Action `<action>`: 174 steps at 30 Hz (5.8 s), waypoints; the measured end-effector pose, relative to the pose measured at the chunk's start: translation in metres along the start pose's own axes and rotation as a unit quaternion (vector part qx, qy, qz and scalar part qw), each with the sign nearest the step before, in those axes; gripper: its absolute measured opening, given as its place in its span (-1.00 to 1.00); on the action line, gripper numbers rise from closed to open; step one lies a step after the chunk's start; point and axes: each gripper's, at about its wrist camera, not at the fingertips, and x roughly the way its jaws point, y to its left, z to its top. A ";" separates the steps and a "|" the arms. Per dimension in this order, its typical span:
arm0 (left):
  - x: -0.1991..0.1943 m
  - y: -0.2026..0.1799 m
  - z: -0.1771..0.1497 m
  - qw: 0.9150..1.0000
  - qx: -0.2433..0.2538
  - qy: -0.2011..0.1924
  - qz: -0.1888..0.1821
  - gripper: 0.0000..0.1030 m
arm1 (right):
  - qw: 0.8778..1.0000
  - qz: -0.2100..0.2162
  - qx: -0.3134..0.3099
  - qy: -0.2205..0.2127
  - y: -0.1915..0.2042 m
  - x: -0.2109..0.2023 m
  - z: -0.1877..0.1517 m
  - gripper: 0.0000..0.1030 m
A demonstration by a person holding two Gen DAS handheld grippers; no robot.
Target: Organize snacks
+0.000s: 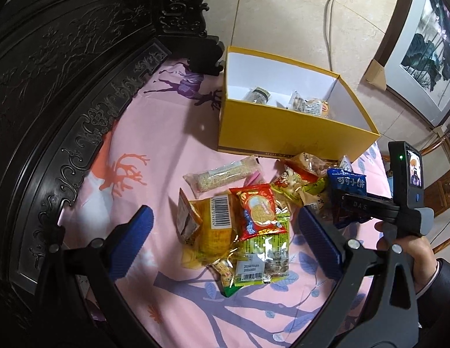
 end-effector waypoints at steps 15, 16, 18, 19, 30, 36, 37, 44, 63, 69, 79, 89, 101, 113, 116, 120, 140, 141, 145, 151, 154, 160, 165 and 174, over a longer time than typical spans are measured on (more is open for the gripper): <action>0.006 0.021 -0.005 1.000 -0.009 0.011 0.026 0.96 | 0.999 -0.001 0.025 -0.020 -0.022 -0.008 -0.009 -0.02; 0.006 0.022 -0.006 1.000 -0.008 0.012 0.028 0.96 | 0.999 0.010 0.040 -0.026 -0.027 -0.016 -0.012 -0.02; 0.008 0.022 -0.009 0.999 -0.003 0.018 0.030 0.96 | 0.997 0.029 0.059 -0.040 -0.034 -0.031 -0.018 -0.02; 0.010 0.021 -0.012 0.999 0.000 0.022 0.031 0.96 | 0.996 0.037 0.063 -0.044 -0.036 -0.038 -0.021 -0.02; 0.054 -0.021 -0.005 0.998 -0.003 0.059 0.003 0.96 | 0.993 0.084 0.082 -0.029 -0.034 -0.067 -0.040 -0.01; 0.091 -0.052 0.004 0.996 0.006 0.082 0.016 0.96 | 0.992 0.092 0.081 -0.024 -0.038 -0.069 -0.047 -0.01; 0.096 -0.056 0.005 0.996 0.005 0.088 0.014 0.96 | 0.992 0.093 0.083 -0.024 -0.039 -0.069 -0.048 -0.01; 0.128 -0.057 0.000 0.990 -0.025 0.138 0.022 0.59 | 0.990 0.101 0.095 -0.021 -0.049 -0.066 -0.051 -0.01; 0.139 -0.054 -0.008 0.989 -0.020 0.144 -0.018 -0.14 | 0.989 0.109 0.099 -0.017 -0.053 -0.061 -0.051 -0.01; 0.093 -0.044 -0.006 0.994 -0.020 0.100 -0.042 -0.14 | 0.989 0.109 0.092 -0.029 -0.050 -0.074 -0.051 -0.01; 0.007 -0.045 0.038 0.998 0.010 -0.012 -0.053 -0.14 | 0.984 0.143 0.062 -0.091 -0.029 -0.128 -0.026 -0.01; -0.013 -0.085 0.122 0.990 0.062 -0.099 -0.082 -0.13 | 0.969 0.153 0.014 -0.193 -0.008 -0.178 0.047 0.00; 0.054 -0.102 0.205 0.993 0.077 -0.086 -0.039 0.14 | 0.971 0.123 -0.023 -0.202 0.004 -0.146 0.152 0.08; 0.016 -0.059 0.176 0.994 -0.016 -0.108 -0.016 0.96 | 0.972 0.119 0.003 -0.205 -0.018 -0.161 0.112 0.37; 0.009 -0.046 0.156 0.994 -0.028 -0.103 -0.007 0.96 | 0.975 0.112 0.012 -0.193 -0.026 -0.158 0.091 0.37; 0.006 -0.031 0.128 0.996 -0.037 -0.086 0.007 0.96 | 0.982 0.099 0.034 -0.160 -0.043 -0.143 0.054 0.37; 0.000 -0.010 -0.014 0.998 -0.062 0.023 0.009 0.96 | 0.985 0.088 0.142 0.034 -0.059 -0.049 -0.076 0.37; -0.002 -0.011 -0.015 0.998 -0.061 0.019 0.006 0.96 | 0.986 0.086 0.143 0.032 -0.058 -0.048 -0.075 0.37; -0.004 -0.008 -0.014 0.998 -0.064 0.017 0.006 0.96 | 0.985 0.083 0.150 0.025 -0.055 -0.037 -0.066 0.37; -0.001 0.001 -0.015 0.997 -0.077 0.029 0.012 0.96 | 0.987 0.070 0.143 0.026 -0.047 -0.019 -0.053 0.37; -0.002 0.007 -0.015 0.996 -0.083 0.026 0.016 0.96 | 0.988 0.064 0.137 0.030 -0.043 -0.011 -0.050 0.25; 0.001 0.016 -0.017 0.994 -0.098 0.032 0.024 0.96 | 0.988 0.053 0.139 0.039 -0.041 -0.001 -0.046 0.21; 0.002 0.016 -0.017 0.995 -0.096 0.035 0.023 0.96 | 0.989 0.050 0.136 0.038 -0.040 0.003 -0.040 0.21; 0.004 0.020 -0.017 0.994 -0.103 0.038 0.029 0.96 | 0.990 0.037 0.128 0.043 -0.030 0.013 -0.025 0.20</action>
